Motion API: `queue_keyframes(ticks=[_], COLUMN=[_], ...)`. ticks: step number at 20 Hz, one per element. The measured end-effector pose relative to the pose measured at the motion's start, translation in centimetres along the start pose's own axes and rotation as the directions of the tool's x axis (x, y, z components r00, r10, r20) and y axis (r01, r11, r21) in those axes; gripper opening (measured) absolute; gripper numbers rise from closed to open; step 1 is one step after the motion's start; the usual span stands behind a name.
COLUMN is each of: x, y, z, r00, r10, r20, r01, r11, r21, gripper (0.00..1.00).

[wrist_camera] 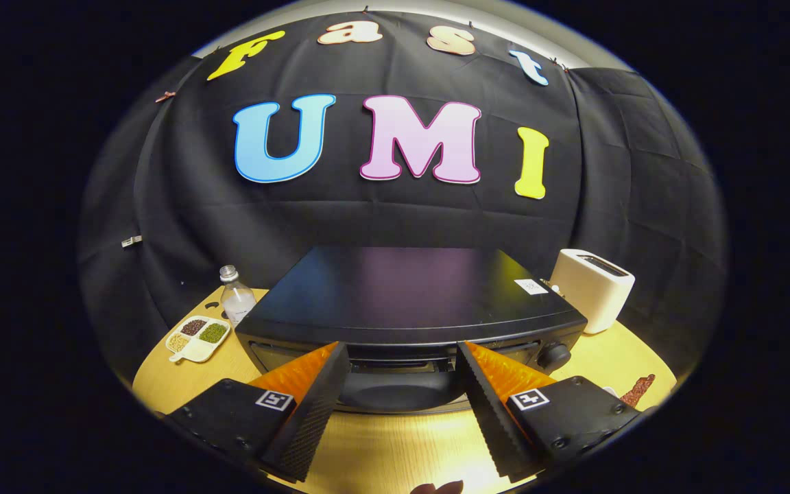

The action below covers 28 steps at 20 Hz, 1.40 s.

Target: Open the toaster oven, put the food inside, and close the toaster oven door.

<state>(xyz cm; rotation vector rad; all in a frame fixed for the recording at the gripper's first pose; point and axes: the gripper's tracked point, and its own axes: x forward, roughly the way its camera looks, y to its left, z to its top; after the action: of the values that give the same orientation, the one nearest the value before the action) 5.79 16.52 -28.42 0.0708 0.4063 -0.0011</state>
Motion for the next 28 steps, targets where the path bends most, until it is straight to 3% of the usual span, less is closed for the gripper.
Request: queue_keyframes(ticks=[13,19,28], x=[-5.9,-7.3,-8.2], y=[-0.1,0.0,0.1], z=[-6.3,-9.4,-15.2], r00=[0.991,0.980,0.933], r10=[0.037,0.052,0.057], r20=[-0.126,-0.194,-0.356], r01=[-0.029,-0.046,-0.066], r11=[0.998,0.998,0.998], r21=[0.064,0.034,-0.014], gripper=[0.98,0.98,0.98])
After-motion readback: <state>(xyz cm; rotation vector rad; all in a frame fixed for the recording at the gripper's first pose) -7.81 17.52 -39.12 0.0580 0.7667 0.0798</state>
